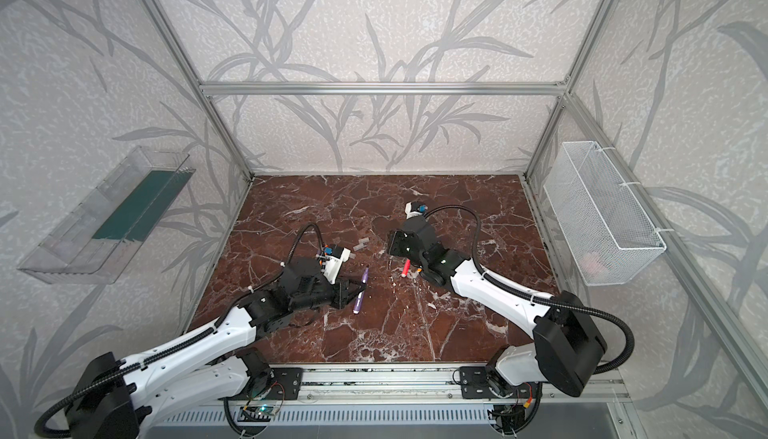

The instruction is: Insert the pens into the pen caps

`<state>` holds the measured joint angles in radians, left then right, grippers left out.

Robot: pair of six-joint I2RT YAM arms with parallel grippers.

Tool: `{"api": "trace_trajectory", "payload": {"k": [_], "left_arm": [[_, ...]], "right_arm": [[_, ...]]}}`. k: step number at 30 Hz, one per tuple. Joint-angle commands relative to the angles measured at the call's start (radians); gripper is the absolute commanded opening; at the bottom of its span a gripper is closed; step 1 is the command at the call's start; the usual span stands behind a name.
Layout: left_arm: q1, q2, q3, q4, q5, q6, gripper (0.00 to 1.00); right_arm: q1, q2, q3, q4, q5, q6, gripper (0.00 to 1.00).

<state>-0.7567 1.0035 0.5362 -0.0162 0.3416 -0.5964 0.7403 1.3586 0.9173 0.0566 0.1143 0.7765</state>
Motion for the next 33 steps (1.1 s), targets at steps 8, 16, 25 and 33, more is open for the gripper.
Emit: {"api": "trace_trajectory", "payload": {"k": [8, 16, 25, 33], "left_arm": [[-0.102, 0.113, 0.087, 0.096, -0.023, 0.056, 0.00], [-0.104, 0.096, 0.087, 0.086, -0.107, 0.057, 0.00], [-0.102, 0.064, 0.099, 0.094, -0.202, 0.044, 0.00], [-0.102, 0.102, 0.118, 0.098, -0.204, 0.044, 0.00]], "right_arm": [[-0.016, -0.006, -0.036, 0.130, -0.114, 0.045, 0.05], [-0.016, -0.001, -0.057, 0.153, -0.159, 0.058, 0.05], [-0.010, 0.006, -0.137, 0.272, -0.192, 0.117, 0.05], [0.007, 0.001, -0.138, 0.273, -0.182, 0.115, 0.05]]}}
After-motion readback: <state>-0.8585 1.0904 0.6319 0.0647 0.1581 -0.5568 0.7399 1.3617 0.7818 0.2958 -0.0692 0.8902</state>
